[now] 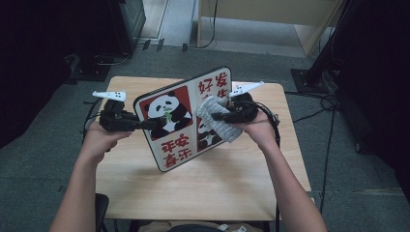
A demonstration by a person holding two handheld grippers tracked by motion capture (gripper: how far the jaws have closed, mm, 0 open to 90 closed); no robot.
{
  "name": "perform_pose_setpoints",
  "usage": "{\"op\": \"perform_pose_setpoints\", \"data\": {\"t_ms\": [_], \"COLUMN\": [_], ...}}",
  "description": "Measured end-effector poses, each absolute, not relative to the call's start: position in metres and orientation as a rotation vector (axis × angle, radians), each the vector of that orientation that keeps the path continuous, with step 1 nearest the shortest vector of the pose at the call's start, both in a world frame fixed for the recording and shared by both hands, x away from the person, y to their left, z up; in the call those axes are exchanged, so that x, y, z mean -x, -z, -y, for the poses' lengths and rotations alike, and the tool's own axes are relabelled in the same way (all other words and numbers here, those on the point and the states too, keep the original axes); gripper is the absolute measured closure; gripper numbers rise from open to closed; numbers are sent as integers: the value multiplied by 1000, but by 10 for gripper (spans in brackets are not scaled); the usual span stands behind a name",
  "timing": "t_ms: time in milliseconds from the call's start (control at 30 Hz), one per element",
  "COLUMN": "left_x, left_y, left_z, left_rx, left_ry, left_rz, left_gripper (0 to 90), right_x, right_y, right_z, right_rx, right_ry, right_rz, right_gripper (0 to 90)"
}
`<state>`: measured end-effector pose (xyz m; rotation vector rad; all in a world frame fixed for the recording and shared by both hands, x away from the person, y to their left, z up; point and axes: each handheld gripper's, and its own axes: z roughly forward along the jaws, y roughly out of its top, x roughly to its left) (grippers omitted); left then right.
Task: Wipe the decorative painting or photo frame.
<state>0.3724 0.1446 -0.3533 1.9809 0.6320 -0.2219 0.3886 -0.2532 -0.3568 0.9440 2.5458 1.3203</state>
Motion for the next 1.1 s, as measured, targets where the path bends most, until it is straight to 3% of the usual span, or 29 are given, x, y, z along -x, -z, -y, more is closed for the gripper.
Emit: {"op": "perform_pose_setpoints", "data": {"t_ms": [1100], "left_x": [-371], "left_y": [353], "left_z": [-145], "left_rx": [-1982], "left_ry": [218], "left_rz": [-630], "left_gripper": [751], "right_x": [-379], "right_y": [399], "right_z": [254], "right_rx": [-1016], "right_ry": [-1243], "right_rz": [-2609], "right_gripper": [670]}}
